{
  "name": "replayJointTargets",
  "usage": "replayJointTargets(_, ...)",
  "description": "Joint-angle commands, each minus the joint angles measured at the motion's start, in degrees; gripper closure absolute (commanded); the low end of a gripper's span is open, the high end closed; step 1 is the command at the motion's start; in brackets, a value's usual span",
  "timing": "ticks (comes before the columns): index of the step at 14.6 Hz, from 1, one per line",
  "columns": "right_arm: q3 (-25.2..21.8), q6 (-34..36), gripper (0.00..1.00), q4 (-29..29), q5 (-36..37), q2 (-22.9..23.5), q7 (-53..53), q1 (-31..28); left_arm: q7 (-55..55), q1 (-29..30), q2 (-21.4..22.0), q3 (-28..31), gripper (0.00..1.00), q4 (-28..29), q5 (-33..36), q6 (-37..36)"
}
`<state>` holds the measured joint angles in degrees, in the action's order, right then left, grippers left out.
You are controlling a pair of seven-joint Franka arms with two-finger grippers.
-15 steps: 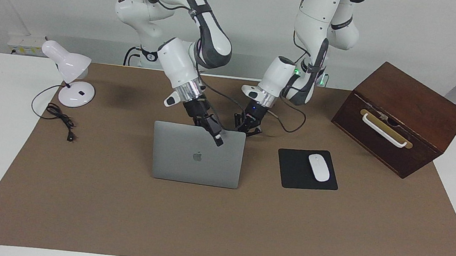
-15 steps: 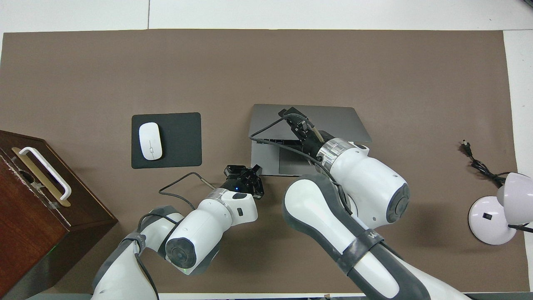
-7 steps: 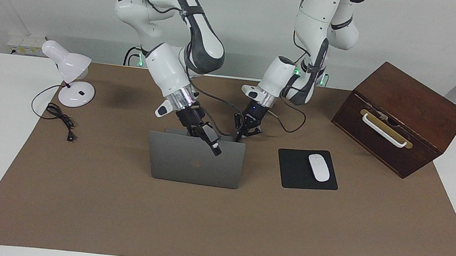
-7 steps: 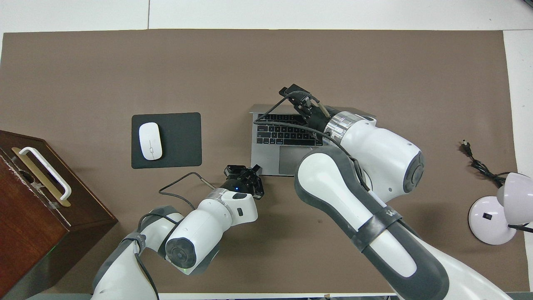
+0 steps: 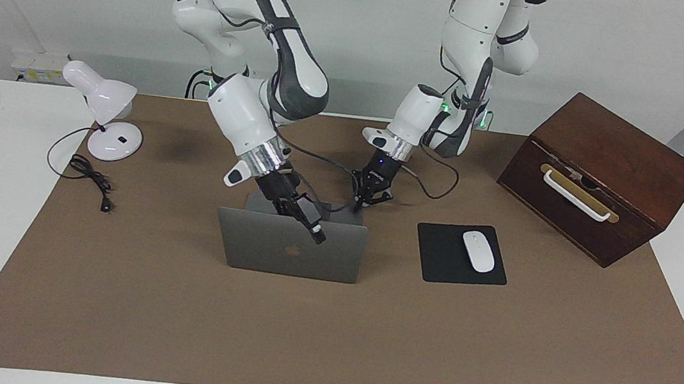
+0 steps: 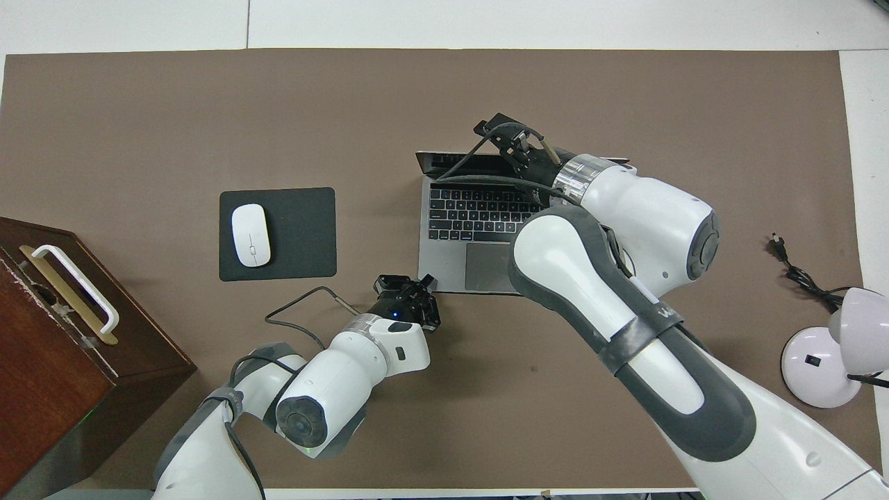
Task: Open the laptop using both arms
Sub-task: 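Lift the lid upward and away with the right gripper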
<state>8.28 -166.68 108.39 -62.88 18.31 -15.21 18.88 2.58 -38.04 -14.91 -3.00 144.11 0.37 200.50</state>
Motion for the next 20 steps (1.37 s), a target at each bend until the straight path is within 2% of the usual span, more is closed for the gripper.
replayJointTargets(1, 0.16, 0.83, 0.00, -6.07, 1.35, 5.23, 1.32, -0.78, 1.29, -0.55, -4.78, 1.51, 1.00, -1.64, 0.68, 0.16)
replayJointTargets(7, 0.16, 0.40, 0.00, -12.32, 3.64, 10.86, 1.15, -0.78, 1.81, -0.37, -4.78, 1.51, 1.00, -1.64, 0.68, 0.16)
replayJointTargets(12, 0.24, 0.48, 0.00, -12.68, 5.05, 12.45, 1.24, -0.78, 1.99, -0.28, -4.87, 1.77, 1.00, -1.55, 0.68, 0.16)
replayJointTargets(15, 0.24, 0.48, 0.00, -15.14, 5.66, 13.68, 0.97, -0.78, 1.99, -0.28, -4.87, 1.86, 1.00, -1.55, 0.68, 0.16)
replayJointTargets(20, 0.24, 0.48, 0.00, -15.23, 5.66, 13.68, 0.97, -0.78, 1.99, -0.19, -4.78, 1.86, 1.00, -1.64, 0.42, 0.16)
